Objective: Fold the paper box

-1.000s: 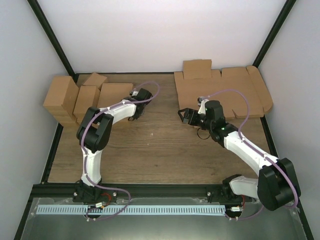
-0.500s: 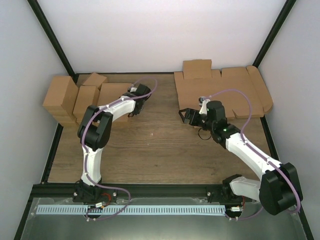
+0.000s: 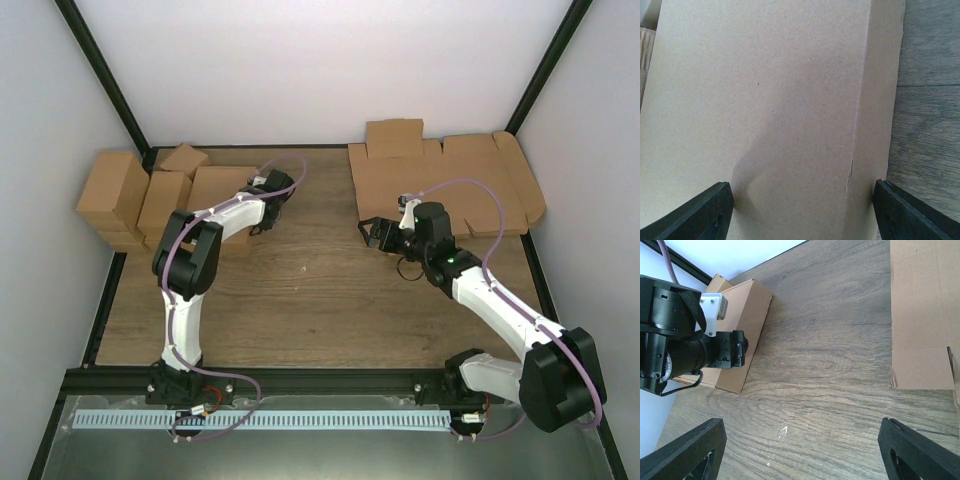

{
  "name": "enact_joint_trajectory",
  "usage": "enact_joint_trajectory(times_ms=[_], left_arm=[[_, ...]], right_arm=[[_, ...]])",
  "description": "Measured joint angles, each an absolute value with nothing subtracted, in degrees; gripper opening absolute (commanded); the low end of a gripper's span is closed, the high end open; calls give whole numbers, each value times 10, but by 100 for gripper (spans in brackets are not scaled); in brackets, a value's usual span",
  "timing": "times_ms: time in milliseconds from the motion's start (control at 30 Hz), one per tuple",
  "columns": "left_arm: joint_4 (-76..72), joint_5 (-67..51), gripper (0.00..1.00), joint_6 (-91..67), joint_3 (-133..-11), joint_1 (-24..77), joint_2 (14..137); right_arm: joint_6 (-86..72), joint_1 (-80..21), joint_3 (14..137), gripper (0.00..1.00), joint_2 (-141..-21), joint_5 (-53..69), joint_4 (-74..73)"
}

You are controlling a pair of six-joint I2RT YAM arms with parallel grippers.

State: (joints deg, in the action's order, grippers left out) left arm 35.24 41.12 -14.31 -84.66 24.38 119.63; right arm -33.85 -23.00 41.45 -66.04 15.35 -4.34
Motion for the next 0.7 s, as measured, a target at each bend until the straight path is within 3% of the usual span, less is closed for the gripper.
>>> enact_joint_trajectory(times_ms=[333, 700], left_arm=[[352, 406, 84, -137, -846, 243, 1196], [364, 376, 98, -132, -848, 246, 1183]], right_arm=[[-338, -230, 415, 87, -660, 153, -44], [-329, -230, 415, 92, -660, 148, -49]])
